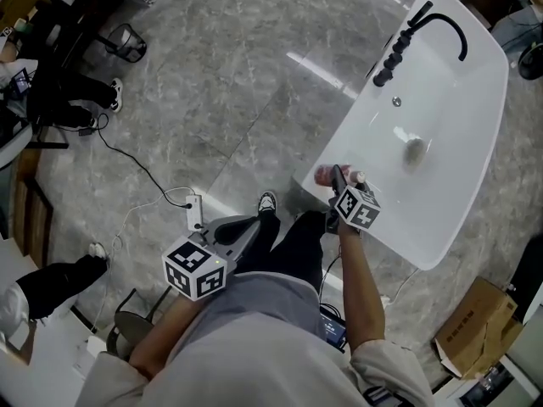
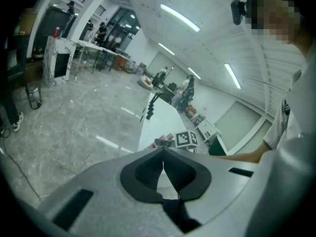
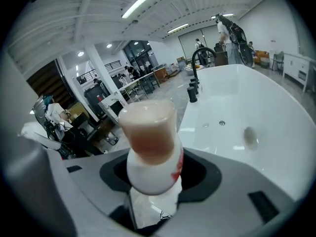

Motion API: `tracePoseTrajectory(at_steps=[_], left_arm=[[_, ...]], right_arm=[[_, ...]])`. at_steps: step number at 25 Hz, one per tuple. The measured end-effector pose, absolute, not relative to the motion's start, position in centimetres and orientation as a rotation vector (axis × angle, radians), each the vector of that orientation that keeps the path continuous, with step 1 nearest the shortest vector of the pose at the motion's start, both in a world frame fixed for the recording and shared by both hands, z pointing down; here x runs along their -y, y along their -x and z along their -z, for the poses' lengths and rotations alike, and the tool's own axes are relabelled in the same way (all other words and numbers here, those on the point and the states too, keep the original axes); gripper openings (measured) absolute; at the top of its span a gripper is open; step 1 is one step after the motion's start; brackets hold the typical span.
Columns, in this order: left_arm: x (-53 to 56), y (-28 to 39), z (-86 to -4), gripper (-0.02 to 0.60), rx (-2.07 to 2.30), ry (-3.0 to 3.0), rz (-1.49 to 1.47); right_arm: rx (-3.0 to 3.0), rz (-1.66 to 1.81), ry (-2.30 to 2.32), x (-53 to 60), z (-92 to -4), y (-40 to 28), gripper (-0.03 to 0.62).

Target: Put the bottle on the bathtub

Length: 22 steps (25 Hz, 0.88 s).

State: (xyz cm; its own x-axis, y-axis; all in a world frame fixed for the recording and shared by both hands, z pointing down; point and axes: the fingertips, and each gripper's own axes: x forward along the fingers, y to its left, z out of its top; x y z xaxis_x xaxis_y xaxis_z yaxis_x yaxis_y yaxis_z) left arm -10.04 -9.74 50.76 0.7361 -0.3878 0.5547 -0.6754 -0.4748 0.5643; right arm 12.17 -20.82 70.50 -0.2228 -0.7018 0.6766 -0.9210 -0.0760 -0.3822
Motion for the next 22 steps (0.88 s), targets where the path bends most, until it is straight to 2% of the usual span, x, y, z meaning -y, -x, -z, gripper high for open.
tracePoseTrajectory(at_steps=[22], left_arm=[[10.9, 11.2, -50.8, 0.008, 0.760, -2.129, -0.416]], right_arm=[[1.841, -0.911, -1.707, 20.4, -71.6, -9.0, 0.213]])
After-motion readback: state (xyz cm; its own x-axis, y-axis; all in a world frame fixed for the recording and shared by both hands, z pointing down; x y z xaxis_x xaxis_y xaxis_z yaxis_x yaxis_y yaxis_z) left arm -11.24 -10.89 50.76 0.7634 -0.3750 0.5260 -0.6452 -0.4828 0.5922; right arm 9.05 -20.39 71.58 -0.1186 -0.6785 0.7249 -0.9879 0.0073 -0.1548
